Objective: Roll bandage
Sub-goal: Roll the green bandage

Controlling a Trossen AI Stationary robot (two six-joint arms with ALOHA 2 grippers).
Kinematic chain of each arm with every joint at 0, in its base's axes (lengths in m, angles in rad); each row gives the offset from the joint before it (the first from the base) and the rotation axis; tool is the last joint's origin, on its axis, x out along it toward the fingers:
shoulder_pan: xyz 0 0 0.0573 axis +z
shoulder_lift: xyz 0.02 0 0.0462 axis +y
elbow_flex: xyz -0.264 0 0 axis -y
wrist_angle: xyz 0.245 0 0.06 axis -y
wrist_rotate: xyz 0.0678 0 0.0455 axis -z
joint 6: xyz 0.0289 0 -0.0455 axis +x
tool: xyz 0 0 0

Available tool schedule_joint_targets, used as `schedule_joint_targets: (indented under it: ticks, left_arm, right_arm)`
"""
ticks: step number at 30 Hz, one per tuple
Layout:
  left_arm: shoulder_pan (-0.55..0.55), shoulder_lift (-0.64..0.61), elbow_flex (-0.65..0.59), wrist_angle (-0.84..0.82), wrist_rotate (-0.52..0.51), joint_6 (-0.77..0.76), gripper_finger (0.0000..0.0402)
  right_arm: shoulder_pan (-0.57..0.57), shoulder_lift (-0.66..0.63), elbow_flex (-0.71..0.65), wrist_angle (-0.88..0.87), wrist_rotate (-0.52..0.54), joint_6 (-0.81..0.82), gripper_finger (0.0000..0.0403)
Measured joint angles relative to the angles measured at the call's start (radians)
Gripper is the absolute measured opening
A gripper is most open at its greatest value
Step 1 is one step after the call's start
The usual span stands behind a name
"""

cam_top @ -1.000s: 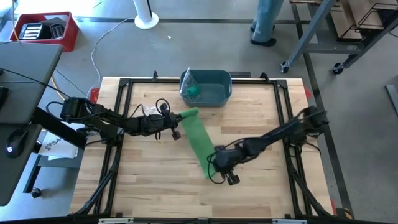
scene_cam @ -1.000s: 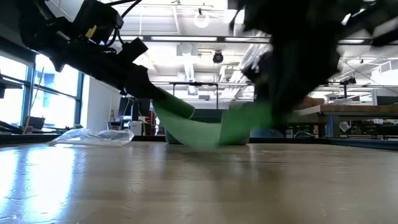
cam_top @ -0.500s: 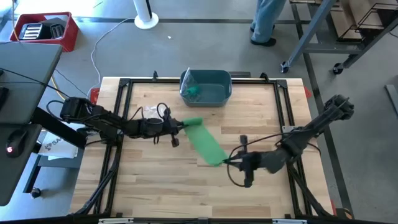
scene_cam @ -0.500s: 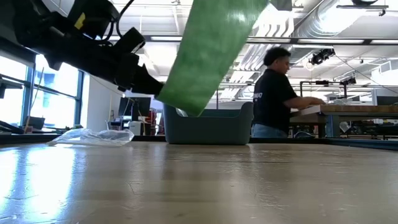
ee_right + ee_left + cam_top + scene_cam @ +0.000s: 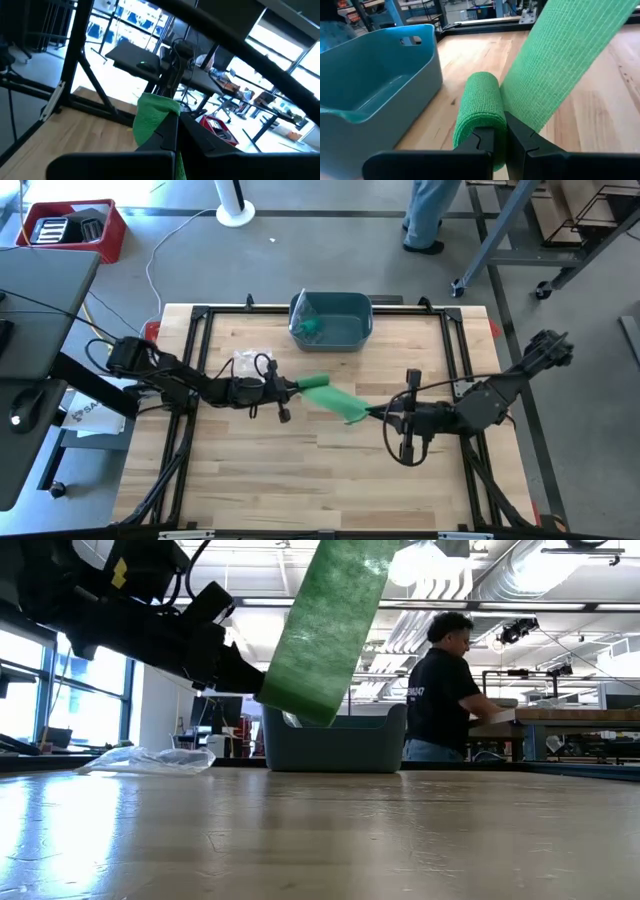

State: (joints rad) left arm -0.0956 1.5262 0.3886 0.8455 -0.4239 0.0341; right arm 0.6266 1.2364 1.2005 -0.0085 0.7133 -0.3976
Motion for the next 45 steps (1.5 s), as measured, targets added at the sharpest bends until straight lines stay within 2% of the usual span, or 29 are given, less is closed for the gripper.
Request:
schedule_joint_targets:
  ticks: [5, 10, 15, 20, 26, 28, 33, 39, 41, 45]
  left_arm:
    - [-0.013, 0.070, 0.027, 0.105, 0.080, 0.000, 0.0010]
    - [-0.040, 0.120, 0.075, 0.140, 0.135, -0.015, 0.0009]
    - [-0.052, 0.133, 0.113, 0.227, 0.131, -0.015, 0.0009]
    - [-0.042, 0.111, 0.113, 0.317, 0.120, -0.006, 0.0009]
    - [0.003, 0.107, 0.111, 0.344, 0.094, -0.045, 0.0009]
    - [0.014, 0.107, 0.111, 0.335, 0.094, -0.061, 0.0010]
    - [0.015, 0.108, 0.111, 0.297, 0.123, -0.076, 0.0009]
    - [-0.018, 0.110, 0.111, 0.250, 0.231, -0.086, 0.0010]
    - [-0.031, 0.110, 0.111, 0.229, 0.250, -0.094, 0.0010]
    - [-0.058, 0.110, 0.111, 0.200, 0.289, -0.123, 0.0009]
  right_arm:
    - [0.000, 0.031, 0.091, -0.110, -0.006, 0.019, 0.0000]
    - [-0.005, 0.074, 0.171, -0.125, -0.037, 0.017, 0.0000]
    - [-0.004, 0.109, 0.199, -0.215, -0.247, 0.060, 0.0000]
    - [0.015, 0.148, 0.193, -0.297, -0.422, 0.257, 0.0000]
    - [0.057, 0.248, 0.192, -0.240, -0.634, 0.340, 0.0000]
    - [0.070, 0.266, 0.191, -0.204, -0.615, 0.306, 0.0000]
    - [0.088, 0.255, 0.192, -0.067, -0.402, 0.192, 0.0000]
    - [0.046, 0.175, 0.193, -0.010, -0.189, 0.078, 0.0000]
    - [0.019, 0.143, 0.193, -0.012, -0.142, 0.074, 0.0000]
    - [-0.051, 0.087, 0.193, -0.016, -0.114, 0.075, 0.0000]
